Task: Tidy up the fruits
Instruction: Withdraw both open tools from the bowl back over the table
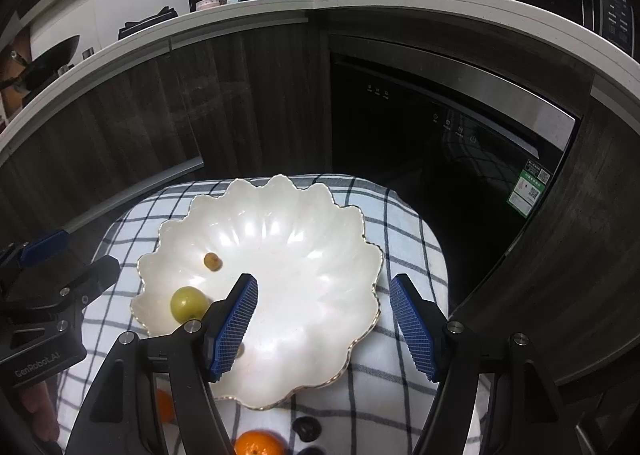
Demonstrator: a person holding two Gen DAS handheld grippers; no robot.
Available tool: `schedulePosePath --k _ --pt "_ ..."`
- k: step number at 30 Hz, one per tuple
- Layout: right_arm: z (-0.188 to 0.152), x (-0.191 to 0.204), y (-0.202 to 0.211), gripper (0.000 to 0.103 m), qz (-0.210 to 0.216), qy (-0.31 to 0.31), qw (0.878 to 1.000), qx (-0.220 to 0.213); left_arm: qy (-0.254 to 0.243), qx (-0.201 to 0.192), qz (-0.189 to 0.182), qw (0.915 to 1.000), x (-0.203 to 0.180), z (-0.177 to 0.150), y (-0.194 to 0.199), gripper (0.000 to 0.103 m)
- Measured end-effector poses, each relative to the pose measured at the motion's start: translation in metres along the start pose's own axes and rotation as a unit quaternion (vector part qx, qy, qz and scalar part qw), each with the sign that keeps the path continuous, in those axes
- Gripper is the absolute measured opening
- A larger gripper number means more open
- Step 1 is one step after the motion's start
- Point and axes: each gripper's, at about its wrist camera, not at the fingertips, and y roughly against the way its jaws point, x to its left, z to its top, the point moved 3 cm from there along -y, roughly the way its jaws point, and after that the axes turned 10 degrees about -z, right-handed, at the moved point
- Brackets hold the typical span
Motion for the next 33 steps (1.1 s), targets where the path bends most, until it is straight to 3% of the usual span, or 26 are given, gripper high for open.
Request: schedulePosePath --k 33 --pt "-0.048 0.01 0.037 0.07 0.008 0.016 1.0 0.005 0.003 0.002 -0.005 1.0 0.0 -0.046 0.041 0.086"
